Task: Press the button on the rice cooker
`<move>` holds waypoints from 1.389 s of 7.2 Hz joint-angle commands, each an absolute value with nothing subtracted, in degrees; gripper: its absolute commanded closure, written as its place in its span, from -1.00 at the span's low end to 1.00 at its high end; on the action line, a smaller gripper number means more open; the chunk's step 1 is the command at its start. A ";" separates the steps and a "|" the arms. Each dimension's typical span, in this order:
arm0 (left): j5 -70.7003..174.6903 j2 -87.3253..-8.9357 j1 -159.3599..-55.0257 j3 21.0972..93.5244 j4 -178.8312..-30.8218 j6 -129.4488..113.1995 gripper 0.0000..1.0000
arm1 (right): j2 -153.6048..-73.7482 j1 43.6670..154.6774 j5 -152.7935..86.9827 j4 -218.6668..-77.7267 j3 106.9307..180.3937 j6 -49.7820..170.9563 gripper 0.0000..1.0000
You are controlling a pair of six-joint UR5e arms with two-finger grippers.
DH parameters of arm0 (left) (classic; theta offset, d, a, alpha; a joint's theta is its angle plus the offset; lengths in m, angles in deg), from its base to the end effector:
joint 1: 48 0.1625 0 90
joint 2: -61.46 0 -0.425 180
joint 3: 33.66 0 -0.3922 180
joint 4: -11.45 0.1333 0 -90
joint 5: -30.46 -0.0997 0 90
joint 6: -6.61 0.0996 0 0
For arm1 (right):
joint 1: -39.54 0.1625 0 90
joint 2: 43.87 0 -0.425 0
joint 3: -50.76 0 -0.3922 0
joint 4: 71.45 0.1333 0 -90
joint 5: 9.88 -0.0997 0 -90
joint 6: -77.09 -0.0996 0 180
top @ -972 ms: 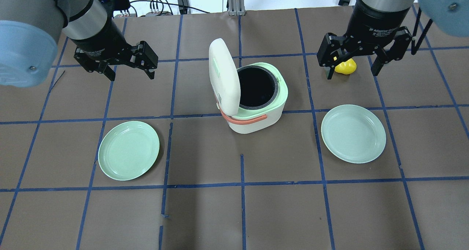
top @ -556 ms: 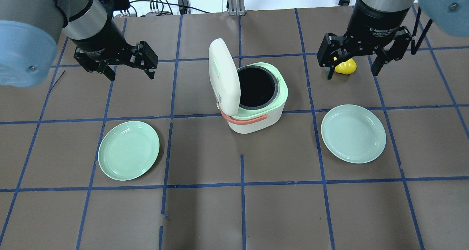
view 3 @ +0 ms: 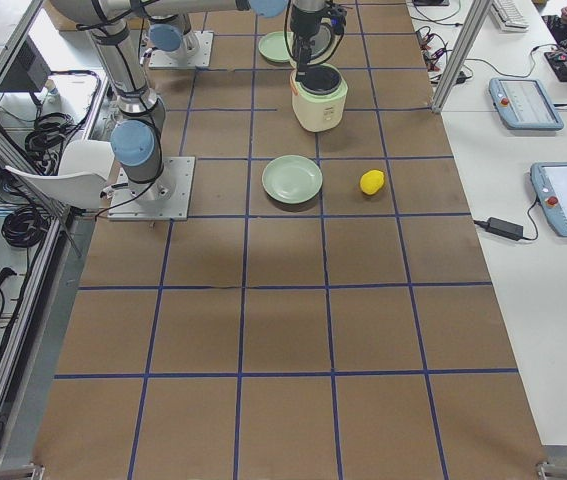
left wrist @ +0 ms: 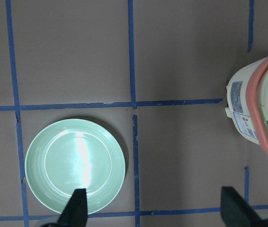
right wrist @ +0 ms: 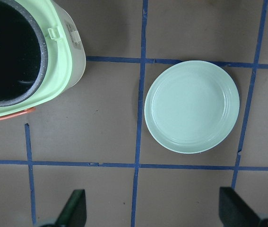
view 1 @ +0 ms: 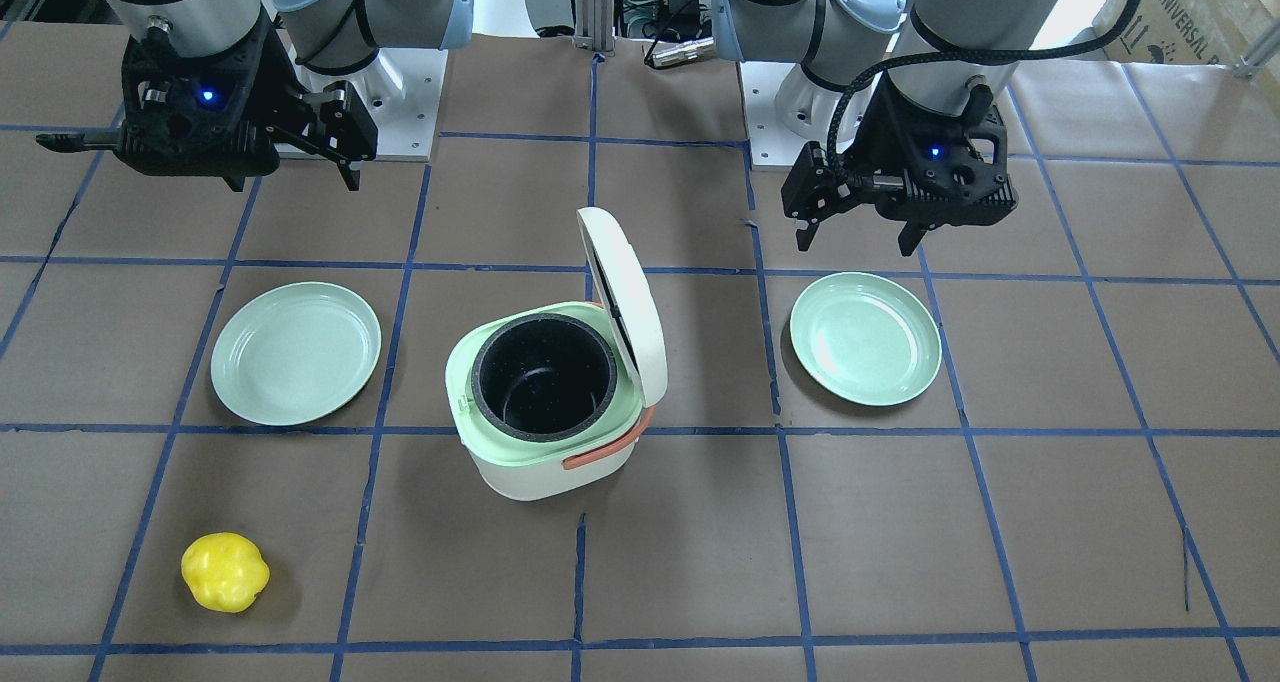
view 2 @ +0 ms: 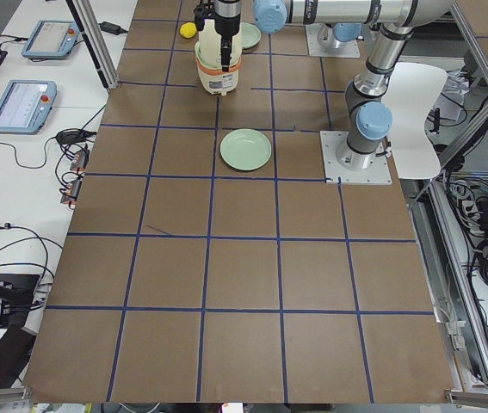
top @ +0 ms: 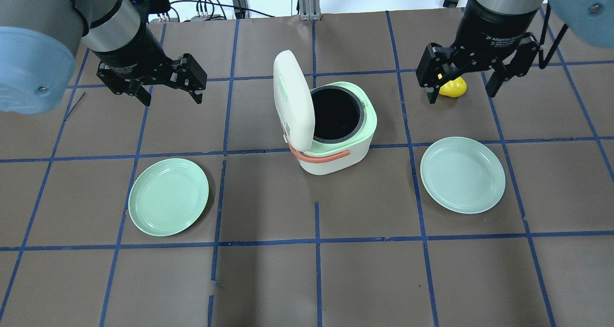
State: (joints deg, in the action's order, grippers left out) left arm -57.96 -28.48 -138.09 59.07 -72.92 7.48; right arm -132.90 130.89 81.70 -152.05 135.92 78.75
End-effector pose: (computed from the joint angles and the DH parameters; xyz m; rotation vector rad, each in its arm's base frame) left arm -0.1368 -0.4958 0.4749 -0.0272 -3.1132 0.0807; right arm 0.1420 -0.4849 0.5052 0.0838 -3.1096 -0.1503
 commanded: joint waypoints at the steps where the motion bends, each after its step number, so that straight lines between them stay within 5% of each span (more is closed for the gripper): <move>1: -57.96 -28.45 -138.09 59.07 -72.92 7.48 -1.00 | -132.90 131.12 81.79 -152.04 135.92 78.32 -1.00; 10: -57.96 -28.45 -138.09 59.07 -72.92 7.48 -1.00 | -132.82 131.21 81.00 -151.96 135.92 78.41 -1.00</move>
State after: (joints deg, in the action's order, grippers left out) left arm -57.96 -28.45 -138.08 59.07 -72.92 7.48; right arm -132.85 131.14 81.53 -152.03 135.92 78.41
